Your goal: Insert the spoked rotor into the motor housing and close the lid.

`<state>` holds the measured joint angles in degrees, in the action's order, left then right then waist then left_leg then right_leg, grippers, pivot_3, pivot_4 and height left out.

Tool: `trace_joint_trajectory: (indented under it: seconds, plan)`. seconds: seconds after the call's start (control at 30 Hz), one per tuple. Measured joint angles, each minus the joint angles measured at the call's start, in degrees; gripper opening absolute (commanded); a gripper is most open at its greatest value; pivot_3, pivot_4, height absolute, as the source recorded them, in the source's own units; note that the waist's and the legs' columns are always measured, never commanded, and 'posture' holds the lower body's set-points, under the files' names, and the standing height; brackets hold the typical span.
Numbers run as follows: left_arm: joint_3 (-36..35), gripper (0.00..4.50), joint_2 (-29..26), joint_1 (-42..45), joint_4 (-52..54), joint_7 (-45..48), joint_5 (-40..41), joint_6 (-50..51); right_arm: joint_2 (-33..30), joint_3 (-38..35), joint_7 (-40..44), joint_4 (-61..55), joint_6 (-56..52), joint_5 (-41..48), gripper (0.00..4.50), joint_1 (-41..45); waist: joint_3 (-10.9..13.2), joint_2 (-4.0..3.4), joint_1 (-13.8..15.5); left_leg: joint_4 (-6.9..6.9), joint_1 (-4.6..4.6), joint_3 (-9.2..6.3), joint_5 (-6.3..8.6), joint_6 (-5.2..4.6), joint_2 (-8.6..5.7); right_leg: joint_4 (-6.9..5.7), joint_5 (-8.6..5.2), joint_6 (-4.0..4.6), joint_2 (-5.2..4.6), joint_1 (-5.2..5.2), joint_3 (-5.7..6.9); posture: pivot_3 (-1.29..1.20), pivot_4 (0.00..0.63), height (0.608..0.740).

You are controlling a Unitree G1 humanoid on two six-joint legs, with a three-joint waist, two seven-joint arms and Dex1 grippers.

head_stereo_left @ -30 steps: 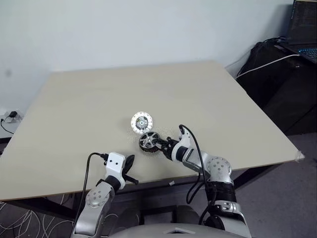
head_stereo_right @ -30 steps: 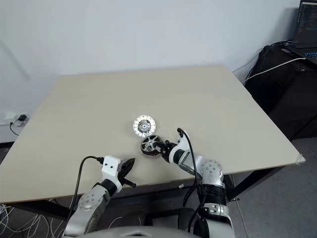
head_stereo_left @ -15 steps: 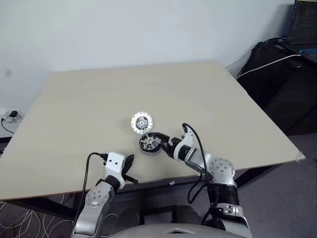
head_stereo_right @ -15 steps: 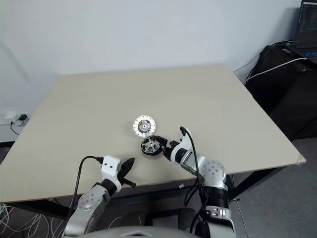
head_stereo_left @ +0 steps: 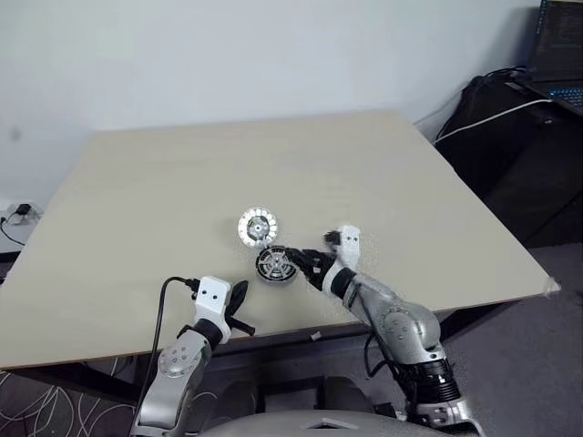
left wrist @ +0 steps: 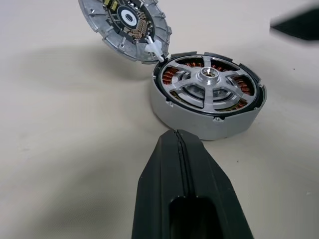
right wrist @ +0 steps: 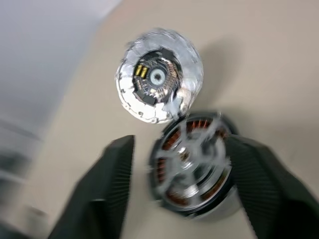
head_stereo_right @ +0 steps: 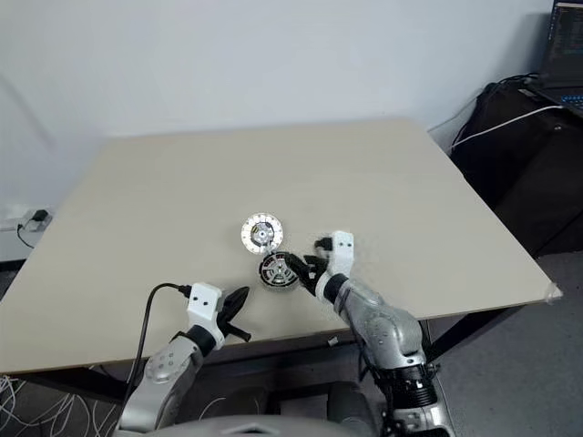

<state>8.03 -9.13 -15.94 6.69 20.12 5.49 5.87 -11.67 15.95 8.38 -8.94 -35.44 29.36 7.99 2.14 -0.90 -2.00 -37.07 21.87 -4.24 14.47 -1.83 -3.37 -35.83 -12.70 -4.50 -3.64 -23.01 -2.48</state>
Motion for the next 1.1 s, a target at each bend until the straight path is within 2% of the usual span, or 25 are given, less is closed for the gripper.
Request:
trace_joint_trajectory:
  seconds: [0.1,0.2,0.4,0.67,0.93,1.1]
  plan:
    - [0.02,0.00,0.02,0.07,0.00,0.03,0.03,-0.02,-2.48,8.18,4.56,4.33,8.15,-10.70,1.00,0.84,0.04,0.09,0.05,0.01,-0.08,-0.01,-0.07,-0.10,0.05,-0.03,-0.01,0.02,0.08,0.05,0.00,0.00,0.000,0.740]
    - [0.04,0.00,0.01,0.17,0.00,0.04,0.07,-0.05,-1.56,12.26,7.87,9.79,12.41,-16.23,0.03,2.56,0.13,0.22,0.12,-0.02,-0.13,-0.02,-0.08,-0.09,0.06,-0.06,0.00,0.02,0.08,0.10,-0.01,0.00,0.000,0.740]
    - [0.04,0.00,0.00,0.01,0.00,0.05,0.16,-0.10,2.31,12.52,10.73,16.18,15.22,-20.70,0.01,6.42,0.17,0.33,0.75,-0.06,-0.15,-0.04,-0.02,0.01,0.03,-0.07,0.04,0.01,0.03,0.14,-0.02,0.00,0.000,0.740]
    - [0.10,0.00,0.04,0.00,0.00,0.19,0.18,-0.17,4.86,8.32,11.46,19.91,16.10,-23.53,0.01,9.25,0.16,0.33,1.05,-0.05,-0.17,-0.06,-0.01,0.03,0.02,-0.09,0.10,0.12,0.05,0.14,-0.01,0.00,0.000,0.740]
    - [0.42,0.00,0.08,-0.21,0.00,0.31,0.18,-0.21,5.43,6.62,12.56,24.43,14.60,-25.95,0.01,10.70,0.15,0.30,0.99,-0.05,-0.23,-0.06,-0.09,-0.06,0.01,-0.13,0.21,0.32,0.08,0.18,-0.02,0.00,0.000,0.740]
    - [0.42,0.00,0.08,-0.40,0.00,0.30,0.18,-0.26,5.53,6.55,13.59,24.45,13.49,-27.27,0.01,10.97,-0.03,0.31,0.86,-0.05,-0.30,-0.06,-0.08,-0.06,0.02,-0.13,0.07,0.11,0.08,0.25,-0.02,0.00,0.000,0.740]
